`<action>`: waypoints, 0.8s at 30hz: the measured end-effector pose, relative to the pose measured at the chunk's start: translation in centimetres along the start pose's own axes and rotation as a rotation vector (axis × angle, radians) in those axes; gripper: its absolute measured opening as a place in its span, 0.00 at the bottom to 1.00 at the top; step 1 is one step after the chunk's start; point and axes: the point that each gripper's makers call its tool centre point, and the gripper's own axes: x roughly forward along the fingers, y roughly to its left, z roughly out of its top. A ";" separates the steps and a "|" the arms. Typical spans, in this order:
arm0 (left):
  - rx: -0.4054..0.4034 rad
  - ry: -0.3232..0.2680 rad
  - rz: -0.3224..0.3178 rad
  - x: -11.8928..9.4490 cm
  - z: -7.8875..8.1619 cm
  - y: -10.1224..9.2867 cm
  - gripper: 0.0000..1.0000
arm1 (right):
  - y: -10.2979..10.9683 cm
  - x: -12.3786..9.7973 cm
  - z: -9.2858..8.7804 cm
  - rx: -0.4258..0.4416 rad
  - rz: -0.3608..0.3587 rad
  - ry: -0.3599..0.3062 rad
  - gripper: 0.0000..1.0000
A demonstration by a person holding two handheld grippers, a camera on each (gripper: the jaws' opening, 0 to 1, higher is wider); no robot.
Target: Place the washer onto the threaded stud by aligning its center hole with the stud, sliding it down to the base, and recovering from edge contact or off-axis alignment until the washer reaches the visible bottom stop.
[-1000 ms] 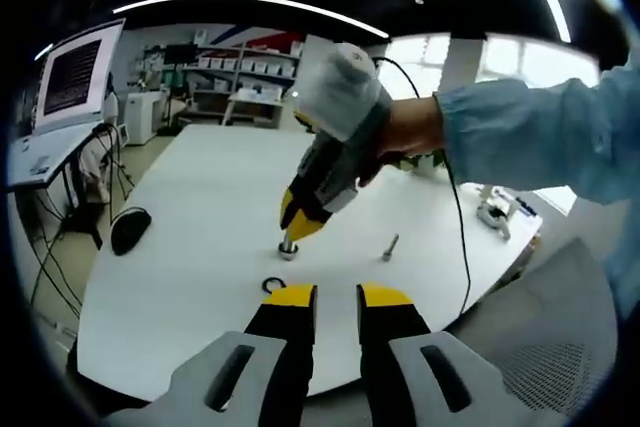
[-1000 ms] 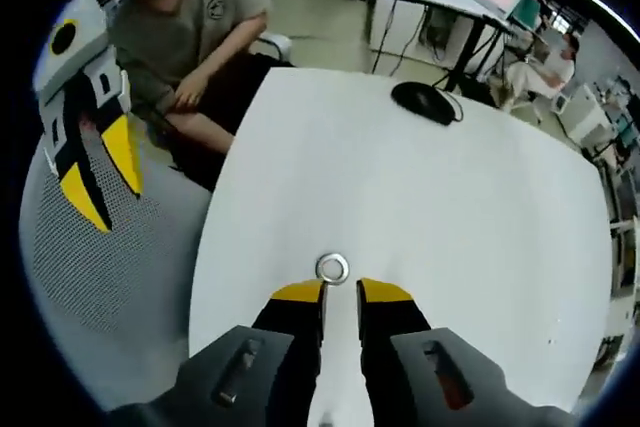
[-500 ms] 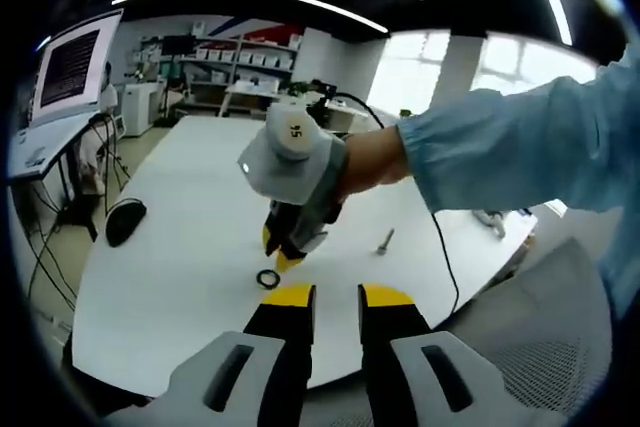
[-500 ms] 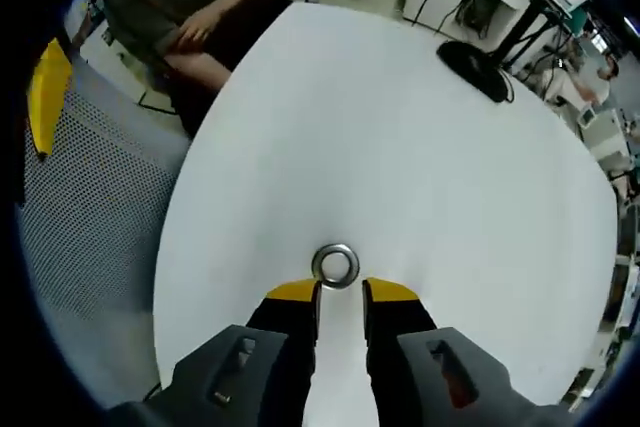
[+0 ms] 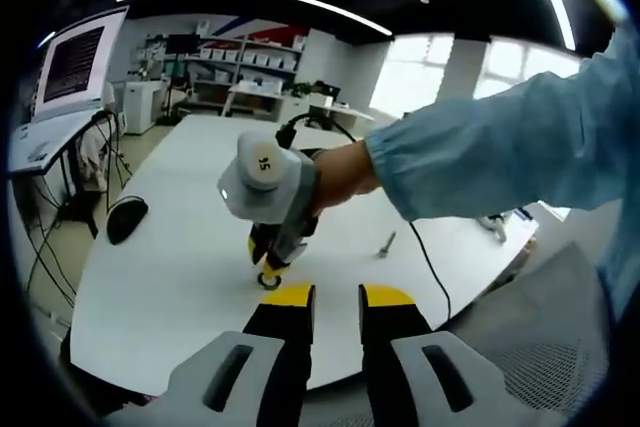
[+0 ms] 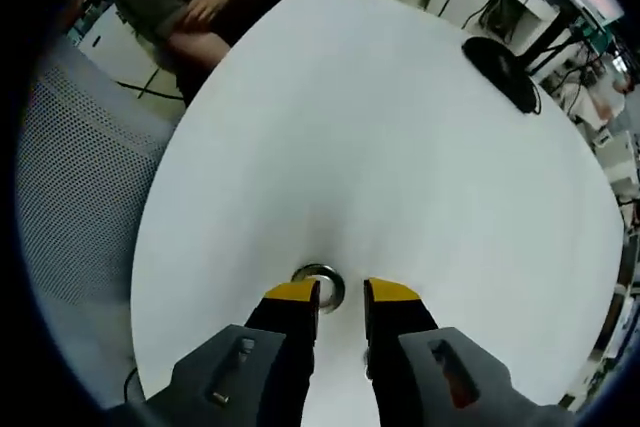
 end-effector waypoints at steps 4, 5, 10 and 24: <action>0.000 0.007 0.000 0.0 -0.1 0.0 0.15 | 0.3 0.3 0.3 -0.020 0.024 -0.001 0.20; -0.002 0.010 0.001 0.0 -0.2 0.0 0.15 | 0.4 0.5 0.2 -0.035 0.032 0.006 0.19; -0.007 0.000 0.006 0.0 -0.1 0.1 0.15 | 0.5 0.5 0.8 -0.054 0.024 -0.009 0.17; -0.013 -0.002 0.011 -0.1 -0.1 0.2 0.15 | 0.9 0.7 0.9 0.068 0.114 -0.051 0.12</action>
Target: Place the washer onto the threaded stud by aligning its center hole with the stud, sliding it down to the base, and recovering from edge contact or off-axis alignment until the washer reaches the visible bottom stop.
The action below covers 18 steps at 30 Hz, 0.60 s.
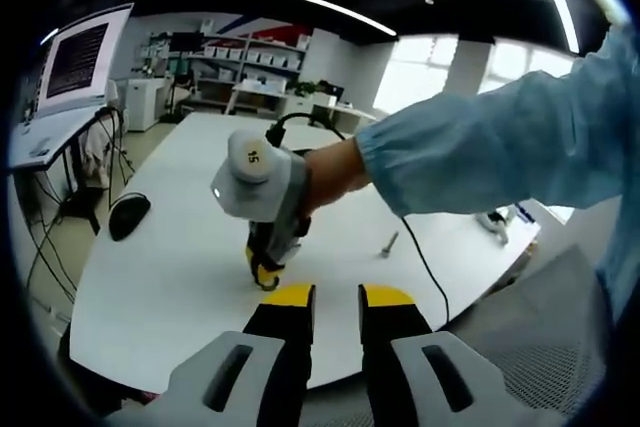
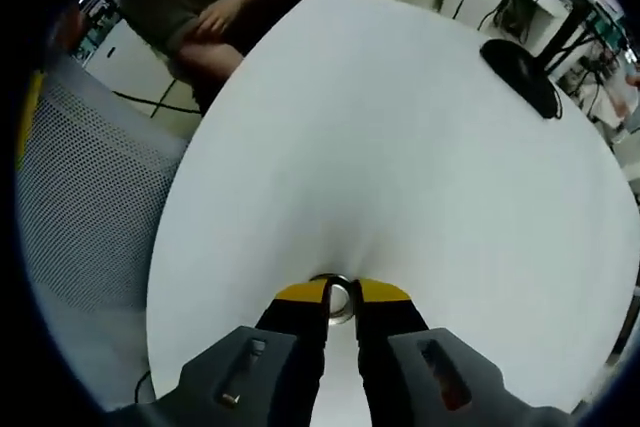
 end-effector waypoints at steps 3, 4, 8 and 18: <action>-0.002 -0.002 0.001 0.0 0.0 0.0 0.15 | 0.0 0.0 0.0 0.055 0.015 -0.031 0.12; -0.002 -0.002 0.001 0.0 0.0 0.0 0.15 | 0.0 -0.1 -0.2 0.059 0.017 -0.024 0.12; -0.001 0.000 0.000 0.0 0.0 0.0 0.15 | 0.1 -0.1 -1.2 -0.122 -0.019 0.066 0.12; -0.001 0.000 0.001 0.0 0.0 0.0 0.15 | 0.2 0.0 -1.1 -0.106 -0.013 0.095 0.12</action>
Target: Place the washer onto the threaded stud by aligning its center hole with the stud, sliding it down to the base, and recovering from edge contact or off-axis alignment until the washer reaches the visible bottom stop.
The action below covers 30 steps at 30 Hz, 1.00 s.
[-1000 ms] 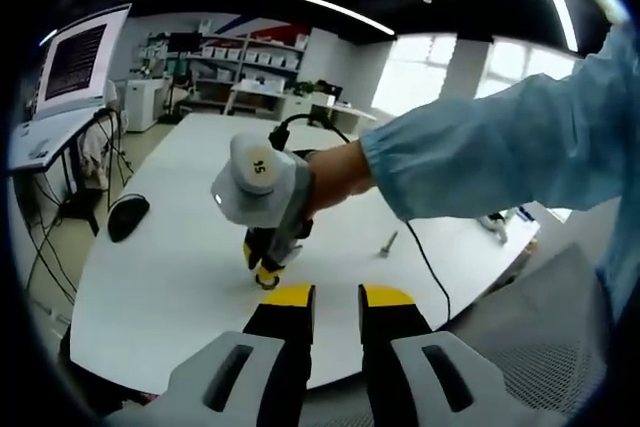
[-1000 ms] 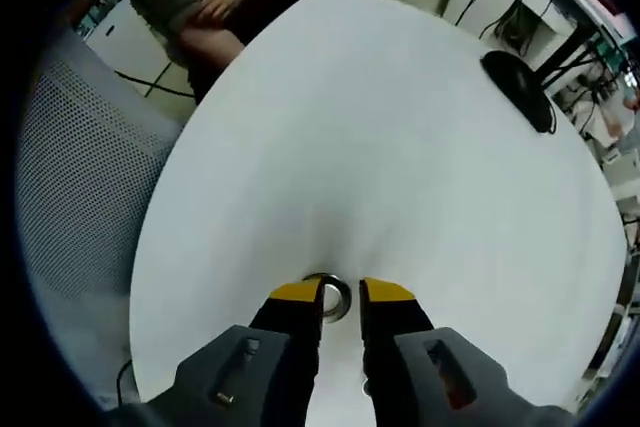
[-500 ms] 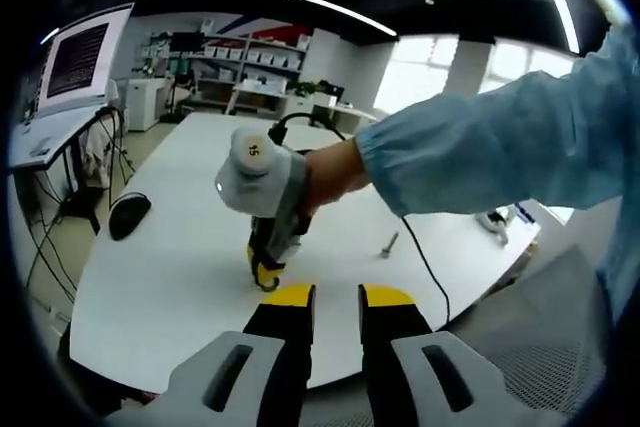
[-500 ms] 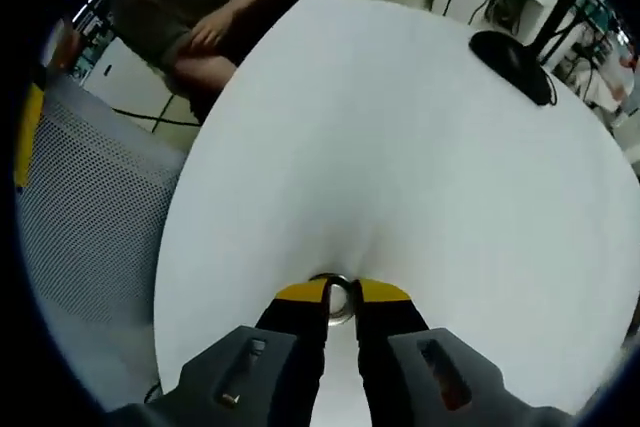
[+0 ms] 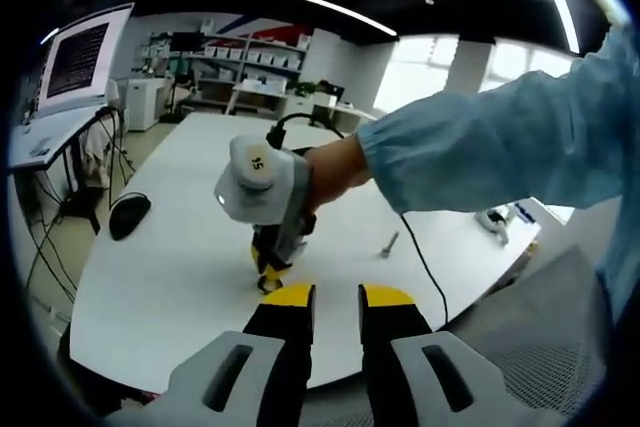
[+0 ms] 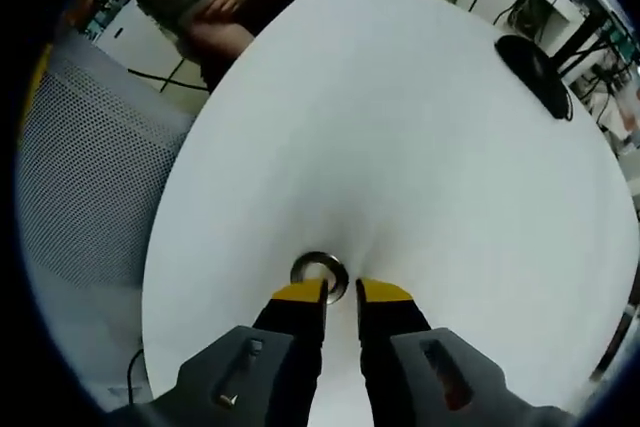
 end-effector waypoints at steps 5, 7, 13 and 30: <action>-0.001 0.000 0.002 0.0 0.0 0.0 0.15 | -0.3 -0.1 0.1 -0.010 -0.037 0.024 0.08; 0.000 -0.001 0.002 0.0 0.0 0.0 0.15 | -0.4 -0.1 0.1 0.004 -0.042 0.025 0.08; 0.000 -0.003 0.003 0.0 0.0 0.0 0.15 | -0.2 0.0 0.1 -0.071 -0.060 0.062 0.09; 0.002 0.006 0.001 0.0 -0.1 0.0 0.15 | -0.2 0.0 0.0 -0.064 -0.076 0.093 0.09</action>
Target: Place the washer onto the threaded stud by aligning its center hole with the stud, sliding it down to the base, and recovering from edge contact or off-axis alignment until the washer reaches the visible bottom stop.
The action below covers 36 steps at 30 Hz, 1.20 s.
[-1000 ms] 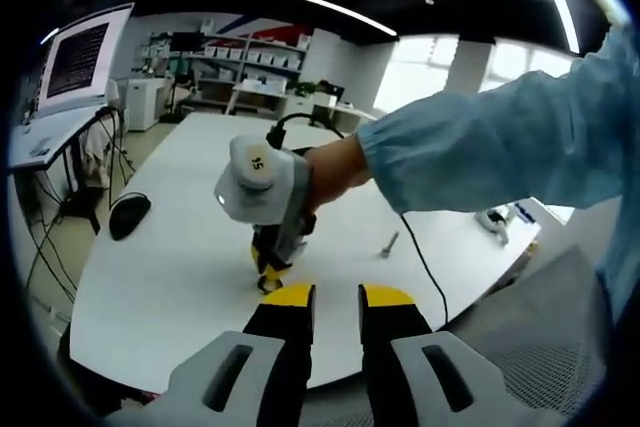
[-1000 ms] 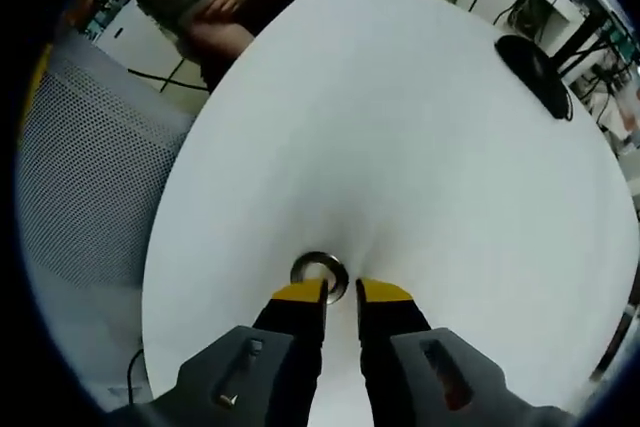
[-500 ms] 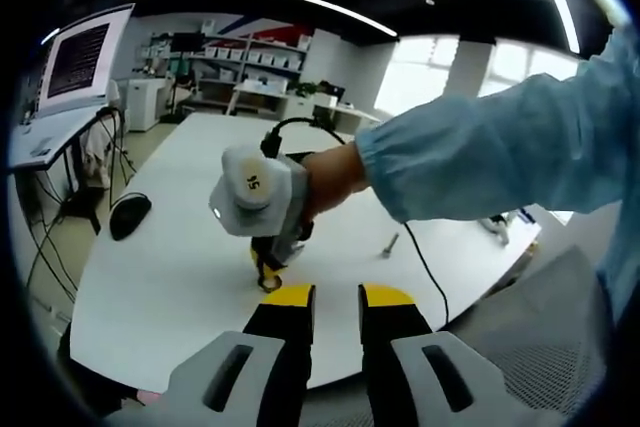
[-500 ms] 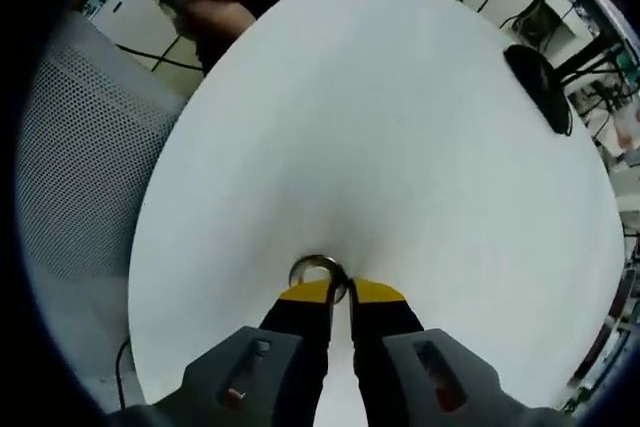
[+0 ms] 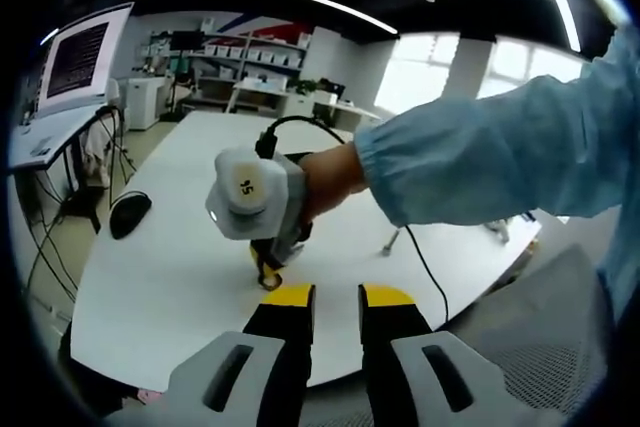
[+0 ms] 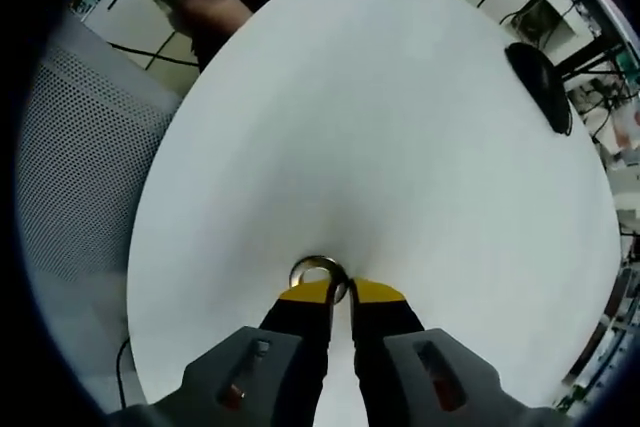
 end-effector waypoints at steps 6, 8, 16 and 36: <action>0.003 0.013 0.000 0.0 -0.2 0.0 0.15 | 0.2 0.1 0.0 -0.059 -0.011 0.017 0.09; 0.001 0.012 0.000 0.0 -0.2 0.0 0.15 | 0.1 0.1 0.1 -0.054 -0.012 0.023 0.09; -0.002 0.002 0.003 0.0 -0.1 0.0 0.15 | 0.0 0.0 0.0 -0.004 0.000 0.013 0.09; 0.038 0.064 0.052 0.3 -0.9 0.7 0.13 | 0.0 -0.1 -0.1 0.036 0.016 -0.007 0.09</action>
